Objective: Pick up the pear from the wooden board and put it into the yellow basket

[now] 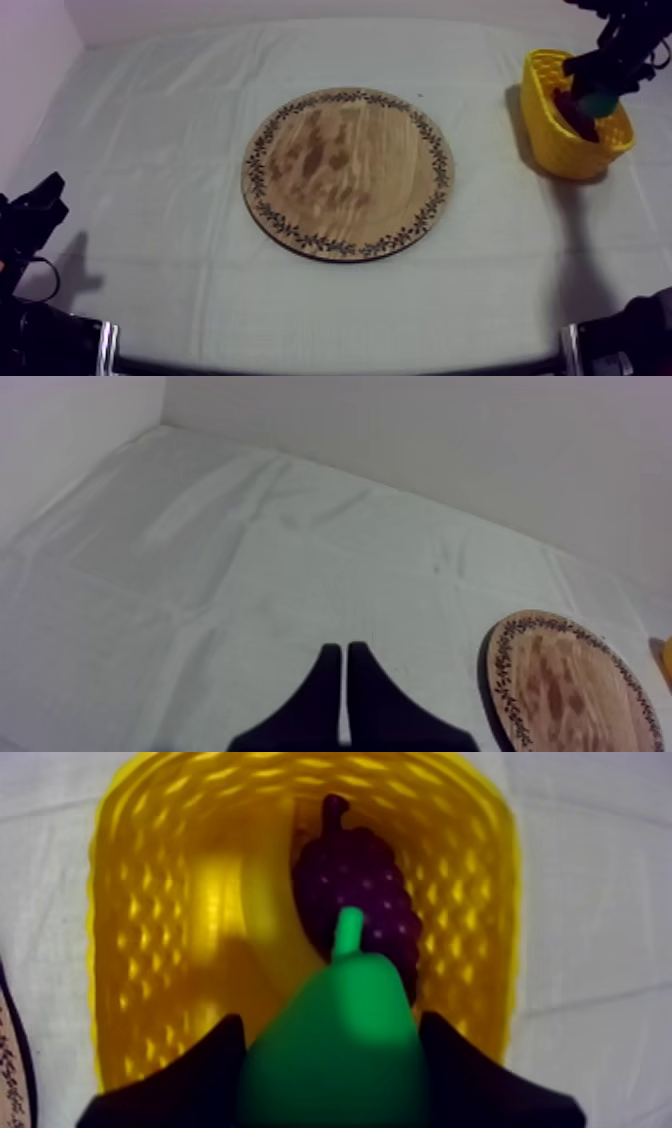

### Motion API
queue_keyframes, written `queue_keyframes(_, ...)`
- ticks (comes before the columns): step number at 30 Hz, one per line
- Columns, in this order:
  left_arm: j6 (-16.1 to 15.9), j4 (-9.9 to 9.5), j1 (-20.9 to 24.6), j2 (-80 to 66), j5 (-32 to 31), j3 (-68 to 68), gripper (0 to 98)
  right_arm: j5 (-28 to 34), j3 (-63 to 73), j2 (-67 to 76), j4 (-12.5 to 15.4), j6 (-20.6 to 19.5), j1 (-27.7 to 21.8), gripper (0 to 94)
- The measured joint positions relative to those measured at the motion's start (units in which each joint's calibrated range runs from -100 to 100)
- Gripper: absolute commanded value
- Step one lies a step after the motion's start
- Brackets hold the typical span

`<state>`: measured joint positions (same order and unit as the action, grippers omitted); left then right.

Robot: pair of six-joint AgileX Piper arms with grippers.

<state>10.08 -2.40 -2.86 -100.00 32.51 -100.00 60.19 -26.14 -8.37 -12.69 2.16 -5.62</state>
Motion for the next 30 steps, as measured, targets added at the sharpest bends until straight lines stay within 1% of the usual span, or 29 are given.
queue_keyframes(3,0.00,0.00,0.00,0.00,0.00,0.00,0.1,-1.21,-0.34,-1.51,1.11,1.62,-0.37,57.8)
queue_keyframes(5,0.00,0.00,0.00,0.00,0.00,0.00,0.1,-2.50,-0.65,-2.01,1.29,2.13,-0.46,61.8)
queue_keyframes(8,0.00,0.00,0.00,0.00,0.00,0.00,0.1,-3.96,-1.33,-2.09,2.07,2.16,-0.65,64.8)
queue_keyframes(10,0.00,0.00,0.00,0.00,0.00,0.00,0.1,-6.34,-1.93,-1.74,2.60,2.50,-0.80,65.3)
queue_keyframes(14,0.00,0.00,0.00,0.00,0.00,0.00,0.1,-8.46,-2.58,0.54,2.73,3.17,-1.15,63.2)
queue_keyframes(21,0.00,0.00,0.00,0.00,0.00,0.00,0.1,-11.63,-5.28,9.65,3.20,6.35,-1.78,56.5)
queue_keyframes(30,0.00,0.00,0.00,0.00,0.00,0.00,0.1,-19.70,-18.19,28.88,3.77,10.66,-0.25,51.0)
